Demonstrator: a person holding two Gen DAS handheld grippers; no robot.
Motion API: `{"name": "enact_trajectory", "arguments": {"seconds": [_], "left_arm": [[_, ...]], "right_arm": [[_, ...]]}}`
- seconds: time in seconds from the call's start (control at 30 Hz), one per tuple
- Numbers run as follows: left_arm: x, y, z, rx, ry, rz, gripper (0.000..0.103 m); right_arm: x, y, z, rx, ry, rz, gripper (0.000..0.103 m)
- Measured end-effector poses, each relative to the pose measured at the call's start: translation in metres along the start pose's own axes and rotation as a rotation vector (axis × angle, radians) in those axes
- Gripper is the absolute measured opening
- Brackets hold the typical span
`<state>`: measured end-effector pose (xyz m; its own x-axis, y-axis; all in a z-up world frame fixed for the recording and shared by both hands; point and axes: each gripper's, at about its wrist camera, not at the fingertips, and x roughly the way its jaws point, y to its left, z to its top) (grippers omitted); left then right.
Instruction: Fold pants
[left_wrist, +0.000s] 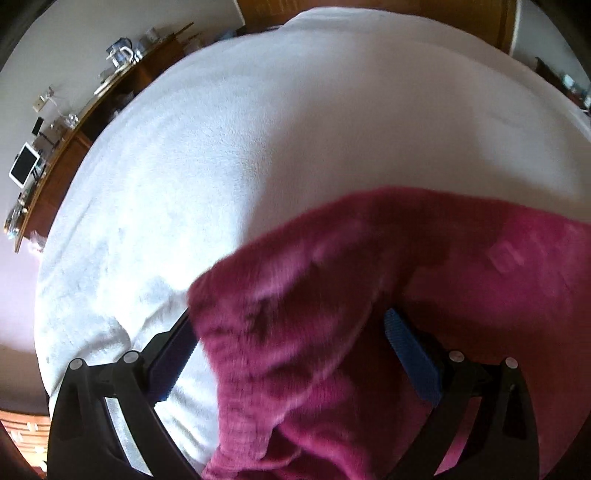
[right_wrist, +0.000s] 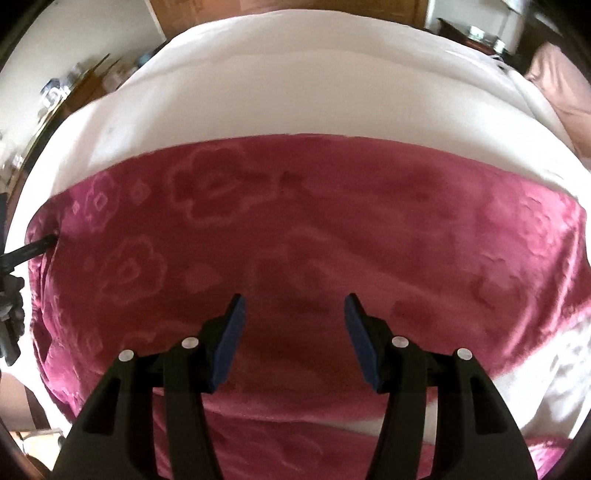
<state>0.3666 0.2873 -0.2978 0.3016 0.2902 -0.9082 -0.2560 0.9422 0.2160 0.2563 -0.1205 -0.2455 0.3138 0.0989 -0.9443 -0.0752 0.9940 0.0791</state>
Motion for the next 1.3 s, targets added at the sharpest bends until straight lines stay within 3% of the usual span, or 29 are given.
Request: {"name": "enact_trajectory", "arguments": {"seconds": [0.17,0.3,0.5,0.7,0.83,0.97,1.13,1.17,1.3], "left_arm": [[-0.04,0.003,-0.036,0.046,-0.025,-0.007,0.098],[-0.054,0.017,-0.066,0.031,-0.012,-0.005,0.098],[-0.072,0.043,-0.106,-0.006,0.021,-0.016,0.098],[-0.086,0.038,-0.138,-0.009,0.036,-0.024,0.098],[-0.089,0.033,-0.12,-0.029,0.019,-0.012,0.098],[-0.085,0.036,-0.085,0.004,-0.016,0.028,0.098],[-0.071,0.046,-0.045,-0.005,-0.031,0.035,0.098],[-0.068,0.047,-0.038,-0.012,-0.032,0.03,0.098],[-0.058,0.047,-0.008,-0.018,-0.048,0.016,0.098]], "right_arm": [[0.05,0.016,0.033,0.015,0.053,-0.026,0.057],[0.053,0.028,0.048,0.031,0.045,-0.036,0.059],[0.008,0.027,0.018,0.009,0.0,-0.037,0.059],[-0.014,-0.002,-0.018,0.108,0.011,-0.051,0.059],[-0.027,-0.051,-0.045,0.184,0.01,-0.085,0.059],[-0.043,-0.083,-0.046,0.244,-0.005,-0.11,0.059],[-0.052,-0.1,-0.039,0.271,-0.012,-0.126,0.059],[-0.061,-0.116,-0.05,0.271,-0.012,-0.124,0.059],[-0.061,-0.12,-0.055,0.262,-0.007,-0.111,0.059]]}}
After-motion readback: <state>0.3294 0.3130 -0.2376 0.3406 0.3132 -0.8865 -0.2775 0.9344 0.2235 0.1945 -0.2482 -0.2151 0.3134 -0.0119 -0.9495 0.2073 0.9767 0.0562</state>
